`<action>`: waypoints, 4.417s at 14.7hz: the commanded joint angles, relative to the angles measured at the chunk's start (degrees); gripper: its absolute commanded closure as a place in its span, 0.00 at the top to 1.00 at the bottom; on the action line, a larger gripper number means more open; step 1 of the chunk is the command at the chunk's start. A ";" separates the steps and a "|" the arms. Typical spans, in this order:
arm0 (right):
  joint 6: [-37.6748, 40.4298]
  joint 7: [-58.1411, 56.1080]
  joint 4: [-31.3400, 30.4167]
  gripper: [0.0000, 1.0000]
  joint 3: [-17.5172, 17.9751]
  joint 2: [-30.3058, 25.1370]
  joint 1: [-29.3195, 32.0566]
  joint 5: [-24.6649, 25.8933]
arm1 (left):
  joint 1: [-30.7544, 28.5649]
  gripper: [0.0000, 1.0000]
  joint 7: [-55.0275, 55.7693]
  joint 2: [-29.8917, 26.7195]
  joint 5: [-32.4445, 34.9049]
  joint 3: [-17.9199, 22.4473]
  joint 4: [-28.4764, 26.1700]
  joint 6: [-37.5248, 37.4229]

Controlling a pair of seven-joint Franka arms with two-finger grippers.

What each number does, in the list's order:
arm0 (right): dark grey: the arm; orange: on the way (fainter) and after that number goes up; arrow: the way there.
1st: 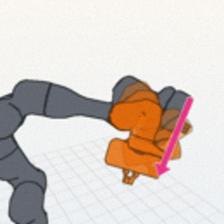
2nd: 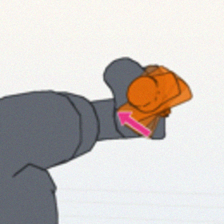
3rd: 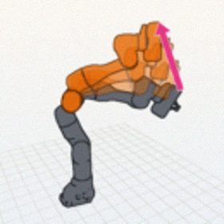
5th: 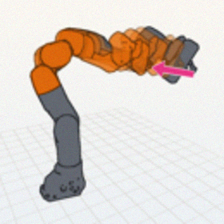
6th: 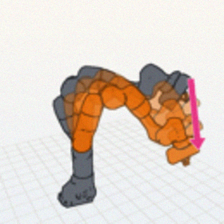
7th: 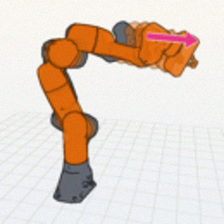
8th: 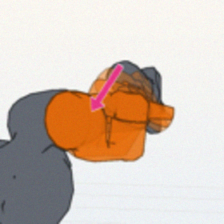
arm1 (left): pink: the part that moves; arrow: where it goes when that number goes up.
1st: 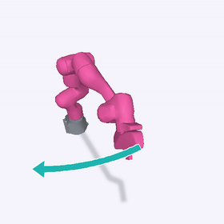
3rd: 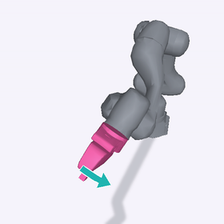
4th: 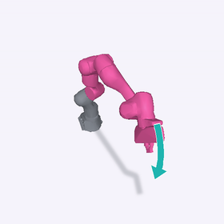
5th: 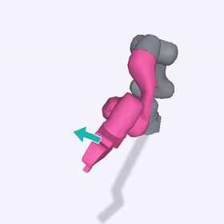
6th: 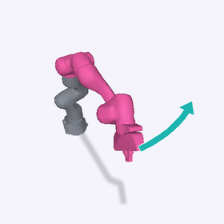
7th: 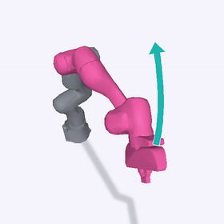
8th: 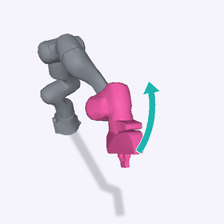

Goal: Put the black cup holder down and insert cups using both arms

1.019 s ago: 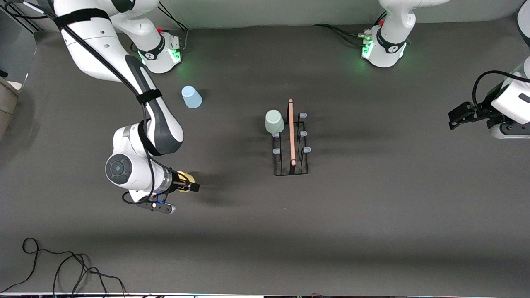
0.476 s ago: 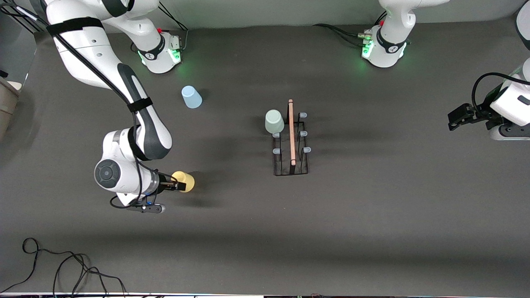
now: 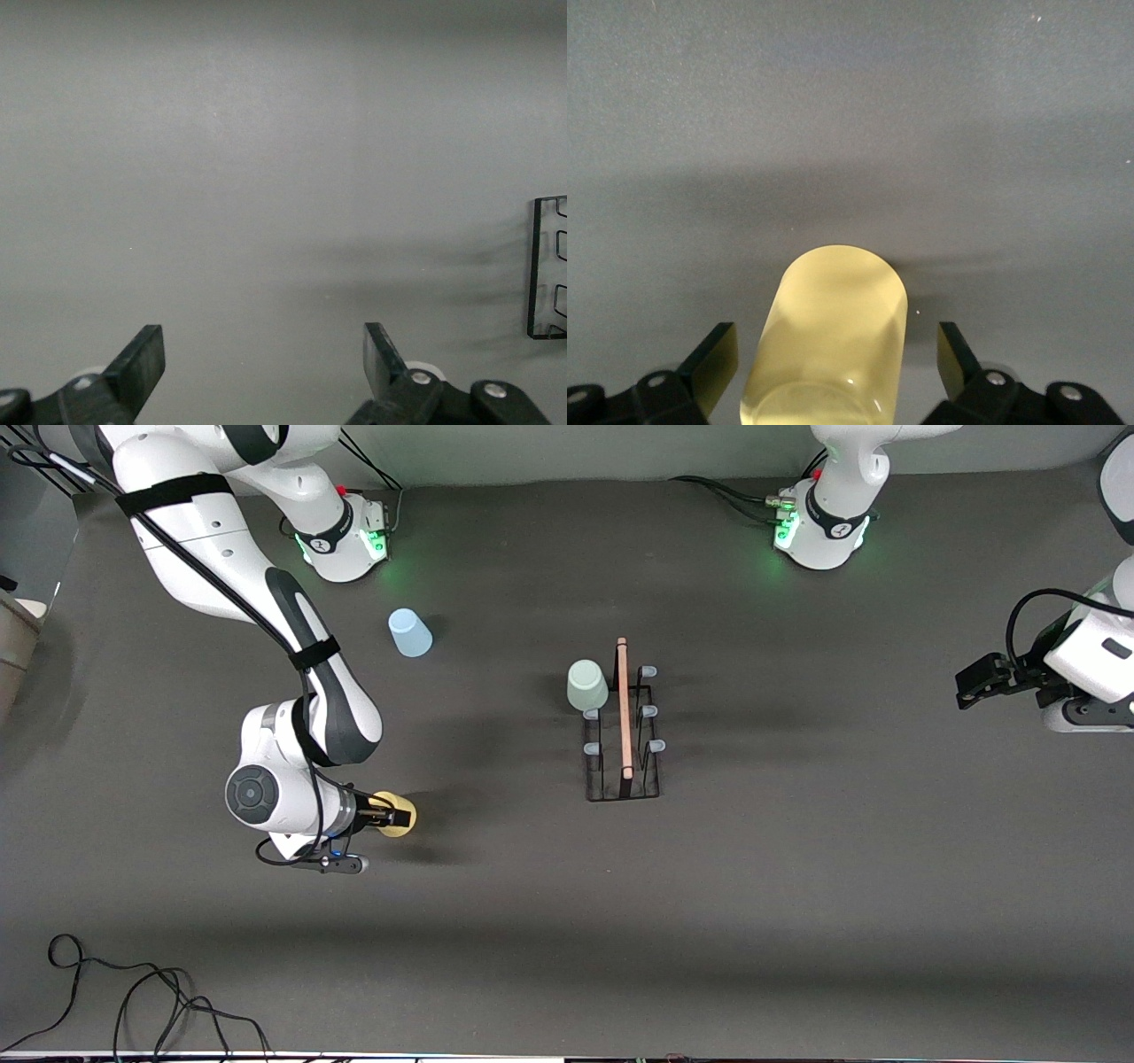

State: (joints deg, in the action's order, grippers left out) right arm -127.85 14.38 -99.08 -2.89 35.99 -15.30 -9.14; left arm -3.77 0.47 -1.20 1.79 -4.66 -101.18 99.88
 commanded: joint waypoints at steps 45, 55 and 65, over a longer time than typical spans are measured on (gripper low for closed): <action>16.71 45.77 23.05 1.00 -0.53 -3.98 -25.76 1.67 | -0.01 1.00 -0.82 4.37 1.11 -0.27 12.41 -6.10; 50.84 4.13 23.41 1.00 -5.61 -24.46 -6.68 1.84 | 0.16 1.00 0.48 4.45 1.11 -0.27 12.41 -5.22; 40.08 -11.56 12.27 1.00 -15.30 -30.97 -7.11 11.86 | 0.16 1.00 1.90 4.54 -0.21 -0.27 12.32 -6.27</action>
State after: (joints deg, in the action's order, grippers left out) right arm -82.62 3.76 -80.56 -18.02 8.99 -21.48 0.97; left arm -3.99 1.06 3.34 1.91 -5.05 -89.36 94.23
